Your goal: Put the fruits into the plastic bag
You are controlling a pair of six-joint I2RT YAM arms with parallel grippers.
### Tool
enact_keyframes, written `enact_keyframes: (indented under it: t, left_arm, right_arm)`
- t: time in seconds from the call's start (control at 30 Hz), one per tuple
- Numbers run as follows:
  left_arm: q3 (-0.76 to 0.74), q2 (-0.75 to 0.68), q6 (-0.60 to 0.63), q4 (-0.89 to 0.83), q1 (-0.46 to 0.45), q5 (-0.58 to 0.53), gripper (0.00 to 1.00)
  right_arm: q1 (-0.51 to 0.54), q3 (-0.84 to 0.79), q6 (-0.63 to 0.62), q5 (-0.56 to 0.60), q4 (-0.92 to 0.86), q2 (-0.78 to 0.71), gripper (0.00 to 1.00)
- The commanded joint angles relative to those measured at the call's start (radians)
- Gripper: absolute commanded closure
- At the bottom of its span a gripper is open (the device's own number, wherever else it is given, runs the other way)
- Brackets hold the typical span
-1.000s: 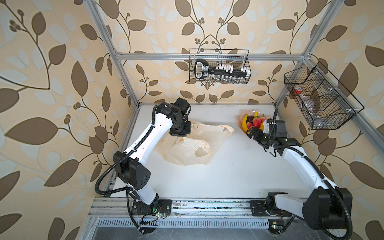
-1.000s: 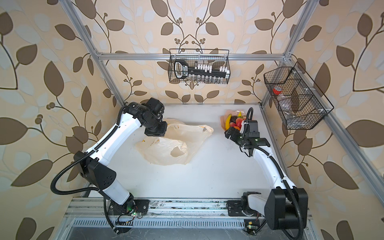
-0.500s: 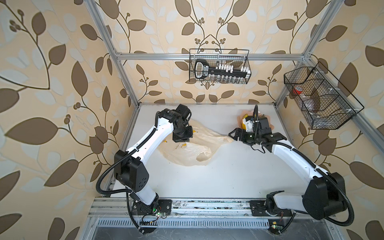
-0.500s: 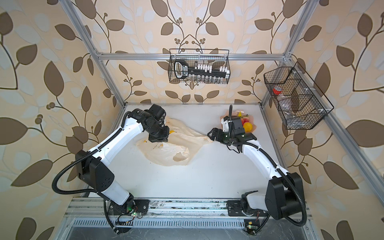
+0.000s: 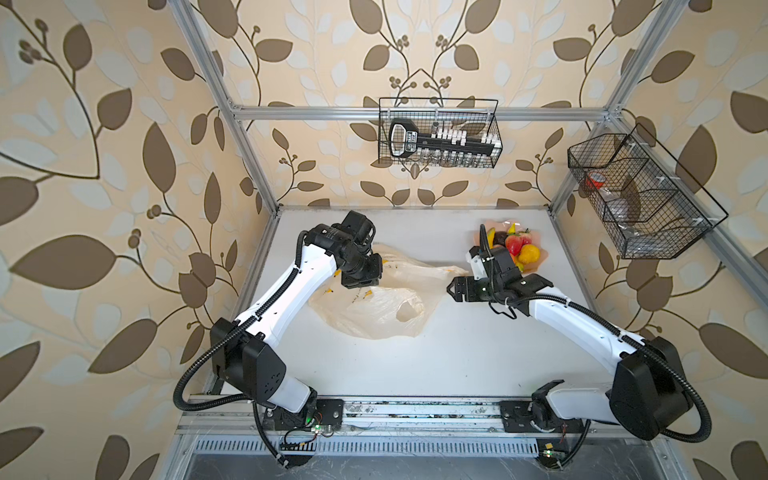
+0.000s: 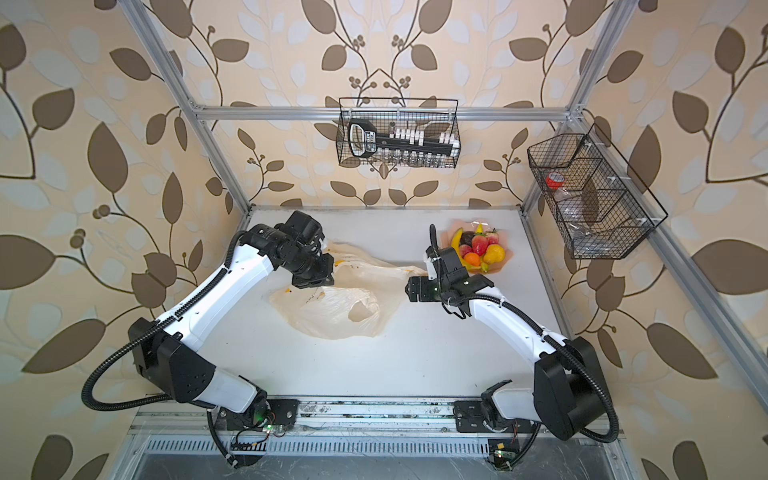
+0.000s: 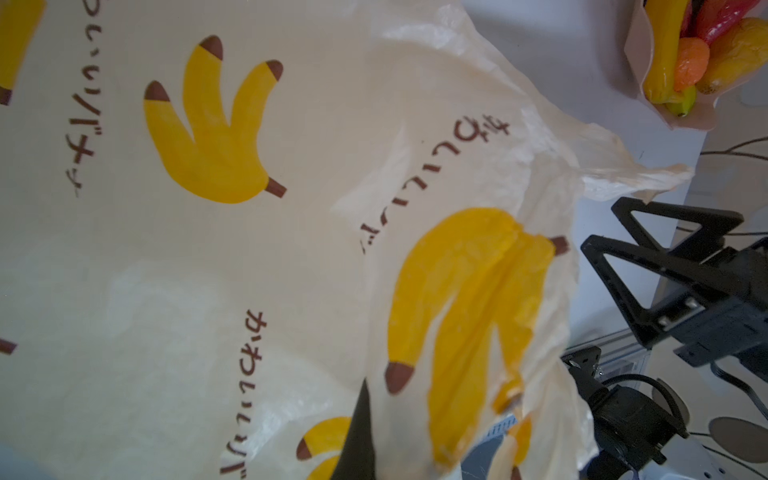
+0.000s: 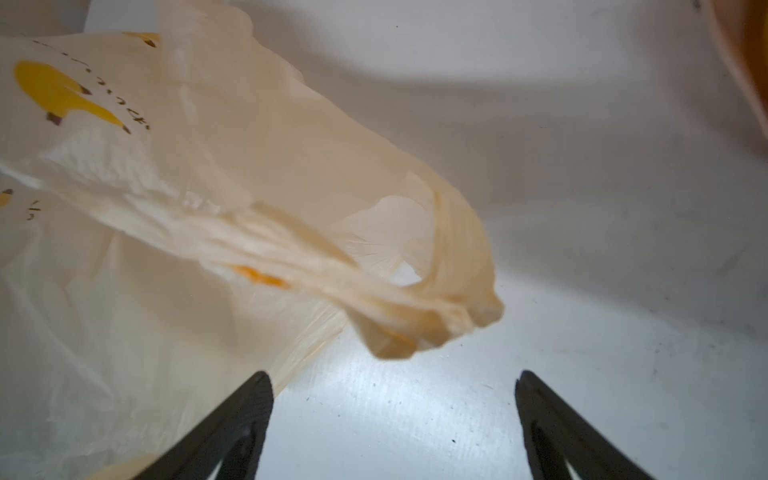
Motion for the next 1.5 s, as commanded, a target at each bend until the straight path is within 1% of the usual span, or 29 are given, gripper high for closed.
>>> enact_keyframes:
  t: [0.0, 0.1, 0.17, 0.23, 0.3, 0.33, 0.37, 0.4, 0.43, 0.47, 0.5, 0.57, 0.67, 0.73, 0.77, 0.87, 0.93, 1.07, 1.17, 1.2, 1.23, 1.47]
  left_arm:
    - [-0.003, -0.047, 0.011, 0.015, 0.006, 0.042, 1.00]
    - [-0.003, -0.048, 0.017, 0.013, 0.006, 0.045, 1.00]
    - [-0.010, -0.050, 0.016, 0.019, 0.006, 0.049, 1.00]
    - [-0.011, -0.049, 0.011, 0.022, 0.005, 0.056, 1.00]
    - [-0.004, -0.048, 0.014, 0.015, 0.006, 0.055, 1.00]
    - [0.000, -0.048, 0.018, 0.009, 0.006, 0.049, 1.00]
    - [0.003, -0.049, 0.023, 0.004, 0.005, 0.044, 1.00]
    - [0.007, -0.047, 0.028, -0.002, 0.006, 0.043, 1.00]
    - [0.013, -0.049, 0.032, -0.007, 0.006, 0.047, 1.00]
    - [0.020, -0.047, 0.030, -0.015, 0.006, 0.054, 1.00]
    - [0.027, -0.043, 0.027, -0.027, 0.006, 0.062, 1.00]
    - [0.044, -0.037, 0.028, -0.060, 0.006, 0.080, 1.00]
    - [0.061, -0.047, 0.029, -0.106, 0.001, 0.069, 1.00]
    - [0.064, -0.050, 0.024, -0.119, -0.005, 0.065, 1.00]
    - [0.066, -0.078, 0.020, -0.120, -0.009, 0.073, 1.00]
    - [0.060, -0.075, -0.013, -0.105, -0.014, 0.123, 1.00]
    - [0.053, -0.064, -0.045, -0.083, -0.016, 0.161, 1.00]
    - [0.044, -0.064, -0.119, -0.029, -0.020, 0.181, 1.00]
    - [0.026, -0.064, -0.155, 0.040, -0.021, 0.217, 1.00]
    - [0.020, -0.038, -0.155, 0.047, -0.021, 0.218, 1.00]
    - [0.015, -0.020, -0.151, 0.048, -0.021, 0.216, 1.00]
    - [-0.022, 0.015, -0.135, 0.085, -0.020, 0.209, 1.00]
  right_arm:
    - [-0.015, 0.044, -0.131, 0.054, 0.006, 0.020, 0.07]
    - [-0.031, 0.070, -0.200, 0.051, 0.014, 0.063, 0.07]
    - [-0.048, 0.071, -0.235, 0.002, 0.048, 0.088, 0.07]
    - [-0.061, 0.100, -0.275, -0.054, 0.052, 0.125, 0.09]
    - [-0.065, 0.137, -0.308, -0.103, 0.053, 0.162, 0.15]
    - [-0.064, 0.151, -0.317, -0.118, 0.053, 0.175, 0.19]
    - [-0.065, 0.175, -0.331, -0.127, 0.053, 0.195, 0.27]
    - [-0.064, 0.195, -0.330, -0.109, 0.051, 0.212, 0.37]
    - [-0.070, 0.221, -0.321, -0.104, 0.051, 0.232, 0.50]
    - [-0.080, 0.246, -0.313, -0.133, 0.059, 0.252, 0.60]
    - [-0.085, 0.272, -0.302, -0.152, 0.070, 0.269, 0.64]
    - [-0.083, 0.321, -0.296, -0.146, 0.082, 0.305, 0.77]
    - [-0.082, 0.435, -0.274, -0.156, 0.094, 0.368, 0.82]
    - [-0.084, 0.507, -0.257, -0.170, 0.090, 0.416, 0.83]
    - [-0.085, 0.543, -0.245, -0.178, 0.088, 0.439, 0.85]
    - [-0.086, 0.616, -0.211, -0.203, 0.078, 0.502, 0.85]
    - [-0.089, 0.647, -0.187, -0.214, 0.065, 0.546, 0.83]
    - [-0.094, 0.652, -0.154, -0.227, 0.056, 0.590, 0.78]
    - [-0.096, 0.634, -0.129, -0.240, 0.075, 0.598, 0.66]
    - [-0.096, 0.629, -0.119, -0.241, 0.079, 0.597, 0.60]
    - [-0.096, 0.626, -0.107, -0.244, 0.084, 0.598, 0.52]
    - [-0.100, 0.604, -0.051, -0.270, 0.059, 0.564, 0.28]
